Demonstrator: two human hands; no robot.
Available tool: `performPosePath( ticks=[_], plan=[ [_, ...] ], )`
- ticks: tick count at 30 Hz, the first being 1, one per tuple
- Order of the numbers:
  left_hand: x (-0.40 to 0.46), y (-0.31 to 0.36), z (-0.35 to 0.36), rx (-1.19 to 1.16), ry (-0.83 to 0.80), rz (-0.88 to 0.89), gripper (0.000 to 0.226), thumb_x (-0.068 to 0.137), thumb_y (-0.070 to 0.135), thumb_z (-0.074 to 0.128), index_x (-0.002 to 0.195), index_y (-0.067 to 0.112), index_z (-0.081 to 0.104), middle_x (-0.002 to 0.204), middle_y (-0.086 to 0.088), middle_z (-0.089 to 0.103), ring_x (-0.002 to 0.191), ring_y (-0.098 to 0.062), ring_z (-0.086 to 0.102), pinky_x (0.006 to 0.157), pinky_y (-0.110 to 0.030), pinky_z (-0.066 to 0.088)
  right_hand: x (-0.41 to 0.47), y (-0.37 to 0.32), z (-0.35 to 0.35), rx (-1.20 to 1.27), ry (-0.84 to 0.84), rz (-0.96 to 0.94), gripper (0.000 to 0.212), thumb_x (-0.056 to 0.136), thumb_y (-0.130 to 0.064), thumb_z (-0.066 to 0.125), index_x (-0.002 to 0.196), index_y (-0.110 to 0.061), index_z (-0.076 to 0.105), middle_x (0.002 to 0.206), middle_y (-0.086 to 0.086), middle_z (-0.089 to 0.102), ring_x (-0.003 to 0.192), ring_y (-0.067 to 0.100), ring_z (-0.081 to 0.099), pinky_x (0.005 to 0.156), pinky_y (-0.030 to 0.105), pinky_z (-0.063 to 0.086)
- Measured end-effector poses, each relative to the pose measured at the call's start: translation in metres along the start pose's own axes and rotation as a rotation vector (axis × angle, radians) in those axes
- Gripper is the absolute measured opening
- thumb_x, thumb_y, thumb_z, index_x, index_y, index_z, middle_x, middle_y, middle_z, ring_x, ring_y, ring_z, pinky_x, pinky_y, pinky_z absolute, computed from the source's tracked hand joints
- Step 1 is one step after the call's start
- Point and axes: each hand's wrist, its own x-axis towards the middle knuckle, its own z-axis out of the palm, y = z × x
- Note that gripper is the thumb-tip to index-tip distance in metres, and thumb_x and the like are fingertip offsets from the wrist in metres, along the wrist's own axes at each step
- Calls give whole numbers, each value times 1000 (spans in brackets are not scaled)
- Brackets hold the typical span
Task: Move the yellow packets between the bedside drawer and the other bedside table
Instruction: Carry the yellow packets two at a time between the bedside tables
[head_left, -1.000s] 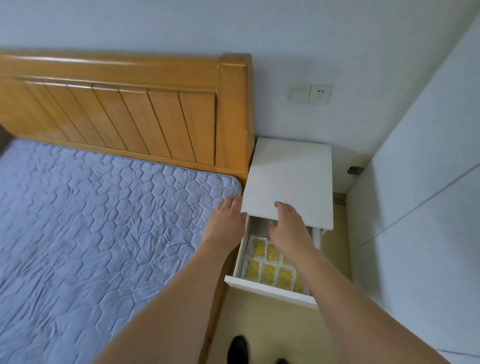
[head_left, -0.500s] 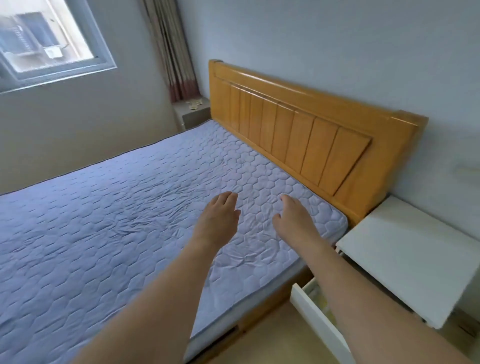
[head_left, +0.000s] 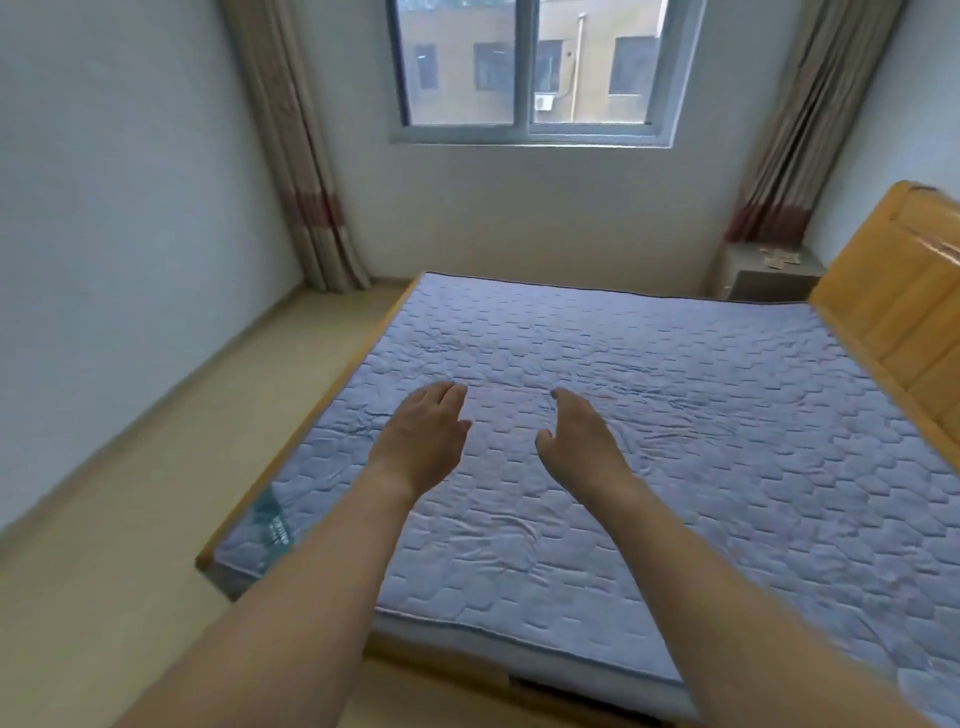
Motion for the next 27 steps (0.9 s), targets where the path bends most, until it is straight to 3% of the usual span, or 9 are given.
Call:
performPosePath(
  ticks=[4,7,15,21,27],
  plan=[
    [-57,-145,-47,43,55,-185,47,94,21,60,135,1,52,136,-19,55,125,-35,51,107,-39,38,18,-125,94,-6,-87,-165,60,95,-17,51,150,-9,29,154,10,32,142,25,30,115,35,25],
    [-103,-237,-80,72,84,-327,51,96,24,56,141,3,47,144,-18,49,134,-33,43,113,-37,31,23,-212,155,-12,-135,-287,58,94,-15,51,148,-10,32,152,9,35,140,25,33,112,35,29],
    [-196,-412,-162,106,183,-599,52,101,30,45,147,9,37,152,-8,39,141,-23,33,115,-34,26,35,-399,271,-18,-269,-561,58,91,-11,49,147,-8,34,145,11,42,131,26,40,103,33,36],
    [-219,-522,-183,102,192,-710,52,103,33,41,151,15,32,157,-1,32,145,-17,25,116,-31,23,63,-496,361,-55,-372,-666,56,92,-11,48,146,-8,35,141,10,44,129,25,42,99,30,36],
    [-179,-669,-208,162,191,-731,52,103,32,40,151,15,32,157,0,31,145,-17,25,115,-31,24,148,-598,444,-42,-358,-714,55,92,-13,48,145,-9,34,144,9,43,131,24,41,101,32,37]
  ],
)
